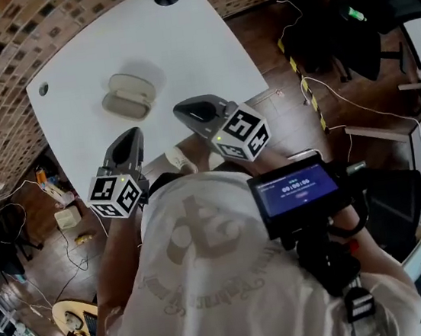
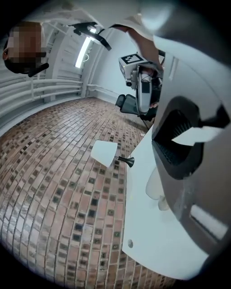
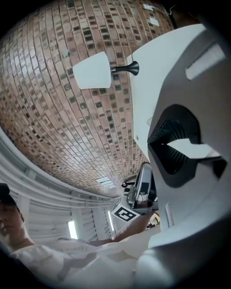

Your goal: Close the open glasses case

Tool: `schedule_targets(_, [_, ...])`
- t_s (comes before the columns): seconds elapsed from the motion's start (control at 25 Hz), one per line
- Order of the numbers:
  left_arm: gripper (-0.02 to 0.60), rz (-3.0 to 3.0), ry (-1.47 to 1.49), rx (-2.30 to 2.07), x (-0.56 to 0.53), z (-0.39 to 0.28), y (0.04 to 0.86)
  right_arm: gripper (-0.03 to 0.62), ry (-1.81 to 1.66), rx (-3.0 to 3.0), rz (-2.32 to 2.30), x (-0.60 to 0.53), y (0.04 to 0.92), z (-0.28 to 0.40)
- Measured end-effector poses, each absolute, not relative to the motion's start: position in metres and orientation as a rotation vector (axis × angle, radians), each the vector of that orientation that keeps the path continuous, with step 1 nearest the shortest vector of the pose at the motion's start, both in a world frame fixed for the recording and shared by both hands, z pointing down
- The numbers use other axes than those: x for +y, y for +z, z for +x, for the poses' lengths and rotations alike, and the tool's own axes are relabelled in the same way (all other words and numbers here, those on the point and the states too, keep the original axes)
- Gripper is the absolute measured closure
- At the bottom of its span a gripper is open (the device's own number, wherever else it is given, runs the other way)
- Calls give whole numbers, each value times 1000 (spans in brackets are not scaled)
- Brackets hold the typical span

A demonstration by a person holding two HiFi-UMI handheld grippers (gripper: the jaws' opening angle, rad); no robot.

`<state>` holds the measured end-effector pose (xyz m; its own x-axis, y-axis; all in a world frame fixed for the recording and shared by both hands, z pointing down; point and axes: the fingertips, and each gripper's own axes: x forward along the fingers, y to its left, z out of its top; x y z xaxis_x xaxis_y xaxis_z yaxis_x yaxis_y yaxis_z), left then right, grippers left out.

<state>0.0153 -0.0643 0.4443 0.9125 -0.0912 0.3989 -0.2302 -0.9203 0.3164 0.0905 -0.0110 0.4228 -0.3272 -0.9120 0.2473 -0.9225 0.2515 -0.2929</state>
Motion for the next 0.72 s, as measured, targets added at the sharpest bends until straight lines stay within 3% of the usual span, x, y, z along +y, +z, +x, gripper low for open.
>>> schedule_targets(0.72, [576,2660,531,-288,-138,4,475,586,712,-2336,1674,-77,448,82])
